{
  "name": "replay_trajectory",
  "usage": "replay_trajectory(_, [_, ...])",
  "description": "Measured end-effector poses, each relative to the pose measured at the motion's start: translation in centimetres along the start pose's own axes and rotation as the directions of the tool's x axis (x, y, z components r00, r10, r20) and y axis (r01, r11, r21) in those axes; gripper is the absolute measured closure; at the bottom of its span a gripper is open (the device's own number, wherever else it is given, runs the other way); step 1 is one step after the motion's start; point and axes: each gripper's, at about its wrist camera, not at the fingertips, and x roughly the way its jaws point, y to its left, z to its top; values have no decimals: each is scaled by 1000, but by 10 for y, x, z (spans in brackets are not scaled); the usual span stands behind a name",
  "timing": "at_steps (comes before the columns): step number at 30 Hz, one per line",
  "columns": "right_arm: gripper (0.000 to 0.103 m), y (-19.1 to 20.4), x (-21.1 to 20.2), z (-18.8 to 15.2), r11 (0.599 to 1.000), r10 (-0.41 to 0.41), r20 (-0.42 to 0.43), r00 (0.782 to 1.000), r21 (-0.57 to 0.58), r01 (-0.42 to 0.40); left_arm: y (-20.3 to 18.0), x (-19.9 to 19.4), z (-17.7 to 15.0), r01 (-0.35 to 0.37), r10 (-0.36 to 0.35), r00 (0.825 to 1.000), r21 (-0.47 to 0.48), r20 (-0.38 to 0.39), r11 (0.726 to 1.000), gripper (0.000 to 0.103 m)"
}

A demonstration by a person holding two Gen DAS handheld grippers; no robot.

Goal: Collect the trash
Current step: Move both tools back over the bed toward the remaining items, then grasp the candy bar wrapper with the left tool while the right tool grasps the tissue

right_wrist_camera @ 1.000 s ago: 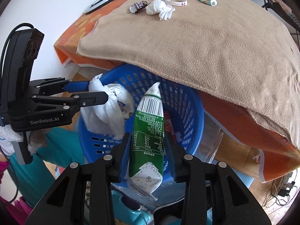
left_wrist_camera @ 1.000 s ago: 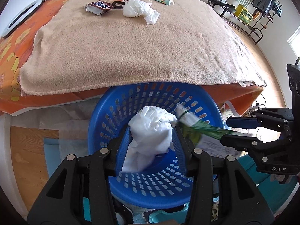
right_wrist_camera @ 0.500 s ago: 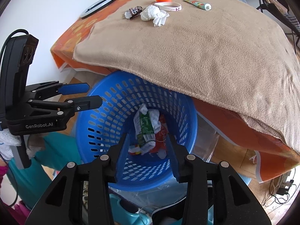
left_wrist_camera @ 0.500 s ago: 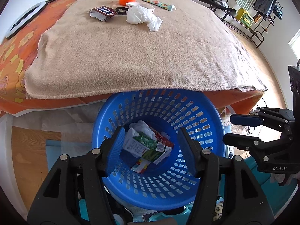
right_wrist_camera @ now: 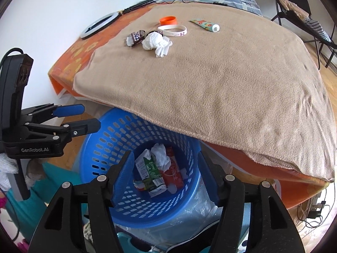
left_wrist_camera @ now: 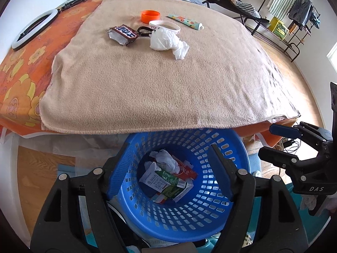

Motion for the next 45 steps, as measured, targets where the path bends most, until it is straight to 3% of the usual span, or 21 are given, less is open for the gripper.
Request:
replay_trajectory(12, [37, 4, -14, 36, 998, -54, 65, 996, -9, 54, 21, -21, 68, -66, 64, 994, 12, 90, 998, 27])
replay_trajectory(15, [31, 7, -18, 51, 996, -81, 93, 992, -28, 84, 27, -25, 85, -86, 84, 990, 7, 115, 996, 28])
replay_trajectory(25, [28, 15, -9, 93, 991, -87, 165, 982, -84, 102, 35, -27, 123, -119, 120, 976, -16, 181, 993, 28])
replay_trajectory(30, [28, 15, 9, 106, 988, -56, 194, 979, -128, 82, 39, -18, 133, -121, 125, 976, -32, 180, 992, 28])
replay_trajectory(45, [28, 16, 51, 142, 993, -4, 155, 988, -119, 22, 50, 9, 162, -145, 151, 976, -51, 157, 988, 28])
